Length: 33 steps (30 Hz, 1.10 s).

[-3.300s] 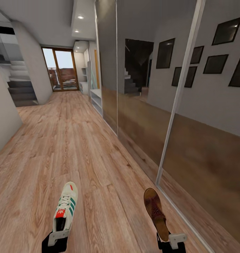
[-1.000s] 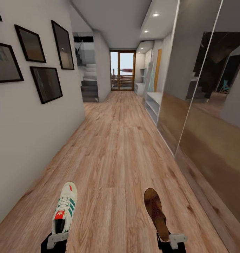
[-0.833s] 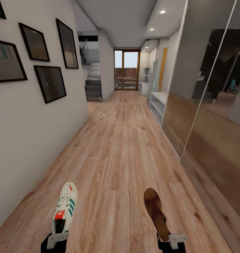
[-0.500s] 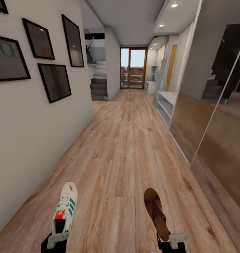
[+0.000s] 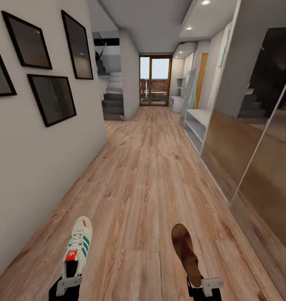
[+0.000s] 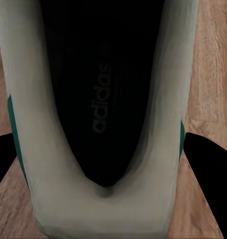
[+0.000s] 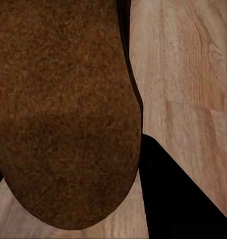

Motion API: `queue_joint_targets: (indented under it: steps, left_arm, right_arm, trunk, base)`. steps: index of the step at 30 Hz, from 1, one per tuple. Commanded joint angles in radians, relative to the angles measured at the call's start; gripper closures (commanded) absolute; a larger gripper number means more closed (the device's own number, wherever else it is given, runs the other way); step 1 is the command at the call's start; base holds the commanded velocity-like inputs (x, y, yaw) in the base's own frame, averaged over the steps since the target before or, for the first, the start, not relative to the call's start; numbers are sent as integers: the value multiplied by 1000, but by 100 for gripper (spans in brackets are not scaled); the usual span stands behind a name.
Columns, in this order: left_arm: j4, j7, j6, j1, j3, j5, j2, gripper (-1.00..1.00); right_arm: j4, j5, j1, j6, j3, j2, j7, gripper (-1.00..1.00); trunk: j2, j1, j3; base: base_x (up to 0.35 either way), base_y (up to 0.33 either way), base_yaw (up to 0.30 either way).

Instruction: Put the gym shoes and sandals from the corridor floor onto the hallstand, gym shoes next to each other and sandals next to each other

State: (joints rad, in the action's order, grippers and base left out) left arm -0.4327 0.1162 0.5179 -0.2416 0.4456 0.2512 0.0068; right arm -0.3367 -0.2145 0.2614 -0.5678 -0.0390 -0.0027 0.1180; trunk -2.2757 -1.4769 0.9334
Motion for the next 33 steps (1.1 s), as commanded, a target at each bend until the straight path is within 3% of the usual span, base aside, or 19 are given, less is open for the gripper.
queue_joint_targets:
  steps: [1, 19, 33]
  left_arm:
    - [0, 7, 4, -1, 8, 6, -1, 100]
    - [0, 7, 4, -1, 8, 6, -2, 100]
    - [0, 7, 5, -1, 7, 6, -2, 100]
  right_arm:
    - [1, -8, 1, -2, -4, 1, 3, 100]
    - [2, -7, 1, -1, -4, 1, 2, 100]
    - [1, -6, 1, -3, -4, 3, 2, 100]
  trunk:
    - [0, 0, 1]
    - [0, 0, 1]
    - [0, 0, 1]
  base:
    - [339, 0, -247]
    - [339, 0, -42]
    - [339, 0, -218]
